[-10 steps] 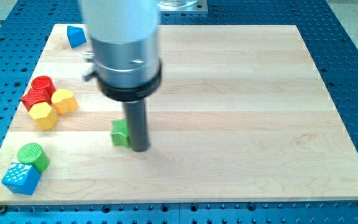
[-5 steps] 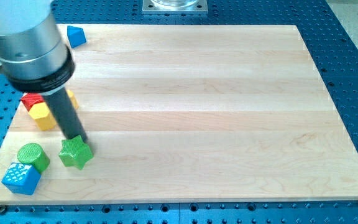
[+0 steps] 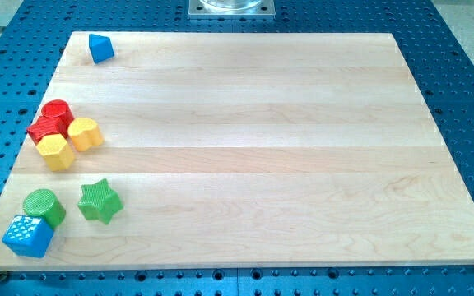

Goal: Move the blue cube and green star closer

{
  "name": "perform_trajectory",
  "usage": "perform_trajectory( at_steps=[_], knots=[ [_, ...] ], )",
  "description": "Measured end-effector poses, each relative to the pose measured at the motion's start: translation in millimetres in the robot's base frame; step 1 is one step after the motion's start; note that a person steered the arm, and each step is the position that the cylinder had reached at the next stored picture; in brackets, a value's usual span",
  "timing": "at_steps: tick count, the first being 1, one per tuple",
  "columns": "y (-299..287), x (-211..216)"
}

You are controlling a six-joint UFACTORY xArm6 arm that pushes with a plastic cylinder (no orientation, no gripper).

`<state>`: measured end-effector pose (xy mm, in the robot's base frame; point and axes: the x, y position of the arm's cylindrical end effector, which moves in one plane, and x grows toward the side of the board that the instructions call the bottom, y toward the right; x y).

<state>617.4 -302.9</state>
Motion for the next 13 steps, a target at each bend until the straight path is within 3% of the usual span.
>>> perform_trajectory(
  at_steps=[4, 5, 6, 7, 8, 9, 10, 13],
  knots=[
    [107, -1],
    [127, -27],
    [138, 1],
    [207, -57],
    [242, -159],
    [227, -250],
    [220, -295],
    [218, -316]
  ],
)
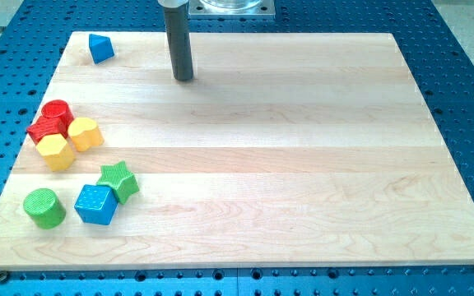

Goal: Move the blue cube and green star closer

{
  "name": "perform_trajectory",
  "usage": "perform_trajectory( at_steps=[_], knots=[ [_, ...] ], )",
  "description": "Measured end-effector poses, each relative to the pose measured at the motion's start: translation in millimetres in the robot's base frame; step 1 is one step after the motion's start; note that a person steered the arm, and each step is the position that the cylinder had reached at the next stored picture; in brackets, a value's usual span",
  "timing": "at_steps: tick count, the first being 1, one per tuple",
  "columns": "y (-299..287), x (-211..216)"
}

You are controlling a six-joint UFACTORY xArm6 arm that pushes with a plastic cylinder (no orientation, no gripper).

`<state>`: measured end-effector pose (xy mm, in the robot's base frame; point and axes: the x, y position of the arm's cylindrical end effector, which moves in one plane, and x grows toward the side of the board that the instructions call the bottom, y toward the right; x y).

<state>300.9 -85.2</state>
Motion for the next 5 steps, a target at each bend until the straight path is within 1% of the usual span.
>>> perform_trajectory(
  at_steps=[1, 2, 5],
  knots=[
    [0, -15],
    [-2, -47],
    [-2, -58]
  ],
)
